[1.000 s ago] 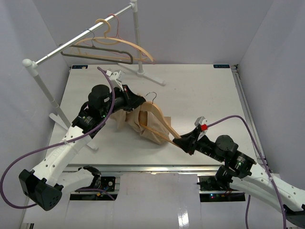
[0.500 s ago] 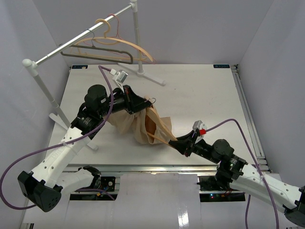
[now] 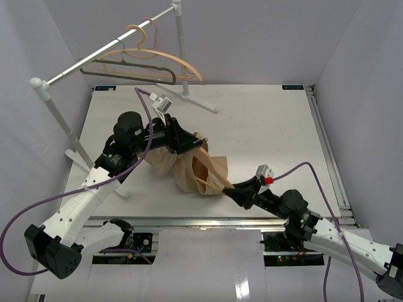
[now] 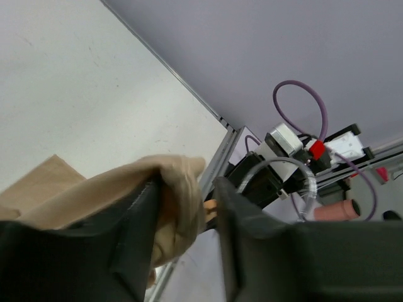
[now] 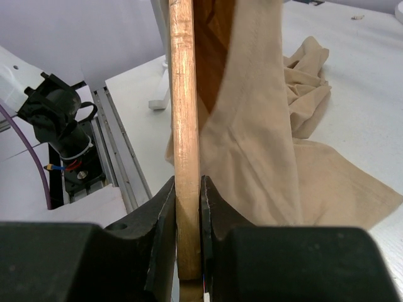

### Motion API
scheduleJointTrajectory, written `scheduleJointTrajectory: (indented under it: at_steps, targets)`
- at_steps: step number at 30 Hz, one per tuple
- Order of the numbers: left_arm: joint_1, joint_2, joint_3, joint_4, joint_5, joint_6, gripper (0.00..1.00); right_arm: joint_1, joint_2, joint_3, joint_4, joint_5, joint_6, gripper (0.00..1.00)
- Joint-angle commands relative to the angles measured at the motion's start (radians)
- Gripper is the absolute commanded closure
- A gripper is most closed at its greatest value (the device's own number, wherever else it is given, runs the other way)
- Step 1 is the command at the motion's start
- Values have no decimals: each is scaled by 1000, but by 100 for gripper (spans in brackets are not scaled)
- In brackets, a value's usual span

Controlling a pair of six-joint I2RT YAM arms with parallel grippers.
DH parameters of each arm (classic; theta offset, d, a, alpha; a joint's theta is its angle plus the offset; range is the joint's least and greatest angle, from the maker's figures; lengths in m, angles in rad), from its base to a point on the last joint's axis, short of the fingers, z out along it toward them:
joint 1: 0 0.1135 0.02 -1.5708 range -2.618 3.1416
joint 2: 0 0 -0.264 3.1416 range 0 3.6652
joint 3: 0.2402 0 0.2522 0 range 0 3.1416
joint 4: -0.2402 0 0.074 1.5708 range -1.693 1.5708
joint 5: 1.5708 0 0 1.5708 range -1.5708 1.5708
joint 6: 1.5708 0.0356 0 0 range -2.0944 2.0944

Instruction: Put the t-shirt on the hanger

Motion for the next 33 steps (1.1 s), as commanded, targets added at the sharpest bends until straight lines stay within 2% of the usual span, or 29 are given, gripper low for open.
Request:
scheduleJointTrajectory:
  at_steps: [1,3,5,10,13,19,22,26,33]
  targets:
    - [-23,0,-6,-189,106,123,38,-6,-64,-65,347,87,30,92]
    - [-23,5,-1,-232,62,162,30,-6,-84,-120,424,82,47,92]
    - [-23,11,-6,-255,52,191,27,-6,-101,-194,478,91,56,92]
    - [-23,24,-8,-280,97,261,26,-7,-117,-289,631,105,37,92]
    - [-23,17,13,-299,98,340,27,-7,-120,-303,633,122,32,92]
    - [-23,-42,92,-312,106,603,28,-7,-146,-316,631,107,29,92]
    - [-23,-81,104,-333,100,729,26,-7,-192,-306,570,110,27,92]
    - [-23,-108,130,-473,135,892,23,-6,-274,-283,435,107,17,92]
    - [-23,-137,184,-607,170,968,22,-7,-359,-169,165,40,11,92]
